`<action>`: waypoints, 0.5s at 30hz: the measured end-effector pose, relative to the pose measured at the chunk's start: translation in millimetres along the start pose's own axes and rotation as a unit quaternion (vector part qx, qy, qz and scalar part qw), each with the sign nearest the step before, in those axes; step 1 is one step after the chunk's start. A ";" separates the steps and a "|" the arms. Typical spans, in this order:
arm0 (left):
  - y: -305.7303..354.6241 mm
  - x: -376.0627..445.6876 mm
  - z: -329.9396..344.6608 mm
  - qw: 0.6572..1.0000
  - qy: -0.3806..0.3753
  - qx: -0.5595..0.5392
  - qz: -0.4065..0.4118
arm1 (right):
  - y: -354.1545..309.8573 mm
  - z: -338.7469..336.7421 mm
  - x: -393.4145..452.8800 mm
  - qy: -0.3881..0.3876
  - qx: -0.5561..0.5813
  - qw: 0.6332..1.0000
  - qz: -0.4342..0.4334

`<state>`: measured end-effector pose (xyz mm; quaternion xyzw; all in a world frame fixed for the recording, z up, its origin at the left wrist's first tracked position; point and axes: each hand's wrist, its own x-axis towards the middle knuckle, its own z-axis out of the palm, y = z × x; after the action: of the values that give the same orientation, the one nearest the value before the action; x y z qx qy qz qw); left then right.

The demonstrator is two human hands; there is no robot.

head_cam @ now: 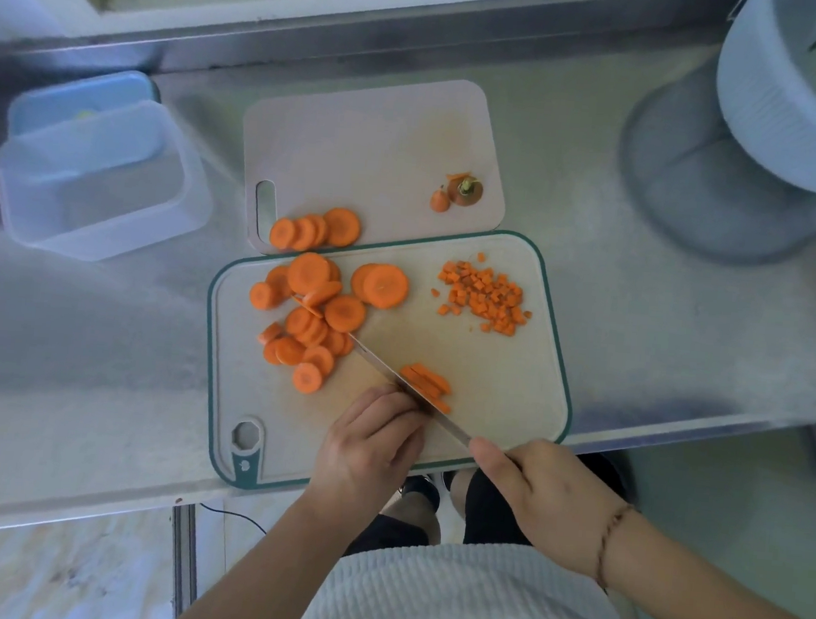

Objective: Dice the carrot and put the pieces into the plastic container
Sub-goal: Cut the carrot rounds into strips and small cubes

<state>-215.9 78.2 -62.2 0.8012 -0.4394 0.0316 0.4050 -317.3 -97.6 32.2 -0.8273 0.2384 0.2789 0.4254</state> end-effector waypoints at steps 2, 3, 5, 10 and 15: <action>1.1 2.0 -1.8 1.000 -0.010 -0.006 0.002 | 2.3 -3.8 -6.3 0.012 0.018 1.000 -0.006; 0.4 3.1 -3.7 1.000 -0.022 -0.005 0.008 | 5.7 -6.2 -12.4 0.021 0.032 0.999 -0.006; -3.7 7.3 -10.8 0.998 -0.052 0.012 0.031 | 13.5 -12.7 -26.3 0.028 0.065 0.997 0.004; -29.0 42.1 -30.4 0.978 -0.169 0.077 0.097 | 31.1 -31.9 -39.9 0.069 0.106 0.990 0.058; -45.7 68.1 -24.2 0.940 -0.277 0.060 0.191 | 42.8 -31.2 -33.1 0.069 0.070 0.992 0.081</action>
<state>-133.5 61.4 -46.6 0.7018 -0.6765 -0.0889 0.2049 -360.5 -140.9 44.9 -0.7909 0.3522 0.2371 0.4407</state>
